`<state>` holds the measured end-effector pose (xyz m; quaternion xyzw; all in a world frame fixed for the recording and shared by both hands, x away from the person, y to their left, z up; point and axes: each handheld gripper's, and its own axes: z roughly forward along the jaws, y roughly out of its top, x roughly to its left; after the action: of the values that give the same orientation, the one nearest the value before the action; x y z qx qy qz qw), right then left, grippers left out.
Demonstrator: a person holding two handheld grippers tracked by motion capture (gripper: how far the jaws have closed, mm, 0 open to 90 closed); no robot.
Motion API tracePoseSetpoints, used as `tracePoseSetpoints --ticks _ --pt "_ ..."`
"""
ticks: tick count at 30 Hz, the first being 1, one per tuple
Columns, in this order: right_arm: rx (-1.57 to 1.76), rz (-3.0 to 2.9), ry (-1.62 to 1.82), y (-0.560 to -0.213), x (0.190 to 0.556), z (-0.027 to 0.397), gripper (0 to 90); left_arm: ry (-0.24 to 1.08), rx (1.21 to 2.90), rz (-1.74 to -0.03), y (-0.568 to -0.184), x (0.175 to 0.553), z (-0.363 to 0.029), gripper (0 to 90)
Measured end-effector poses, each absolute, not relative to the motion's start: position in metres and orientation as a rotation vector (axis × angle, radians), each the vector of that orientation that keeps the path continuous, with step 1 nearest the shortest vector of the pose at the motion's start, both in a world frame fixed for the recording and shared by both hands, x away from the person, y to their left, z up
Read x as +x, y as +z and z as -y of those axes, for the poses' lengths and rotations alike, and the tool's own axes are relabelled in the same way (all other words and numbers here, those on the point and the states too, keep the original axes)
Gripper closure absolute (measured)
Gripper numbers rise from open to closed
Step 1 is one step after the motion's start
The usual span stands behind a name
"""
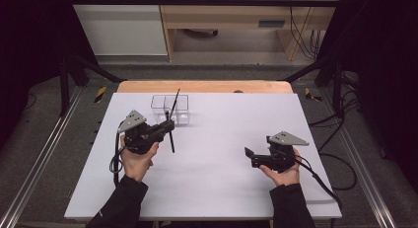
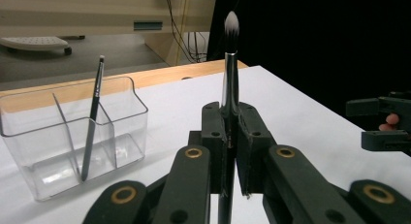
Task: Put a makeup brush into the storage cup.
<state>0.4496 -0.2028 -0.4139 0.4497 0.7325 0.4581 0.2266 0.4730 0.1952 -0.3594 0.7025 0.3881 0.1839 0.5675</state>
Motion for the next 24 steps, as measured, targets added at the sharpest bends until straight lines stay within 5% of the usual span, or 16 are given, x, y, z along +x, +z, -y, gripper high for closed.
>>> tracePoseSetpoints --ticks 24 --pt "1.281 -2.003 1.206 -0.416 0.443 0.218 4.8 0.478 1.646 -0.895 -0.34 0.486 -0.194 83.1"
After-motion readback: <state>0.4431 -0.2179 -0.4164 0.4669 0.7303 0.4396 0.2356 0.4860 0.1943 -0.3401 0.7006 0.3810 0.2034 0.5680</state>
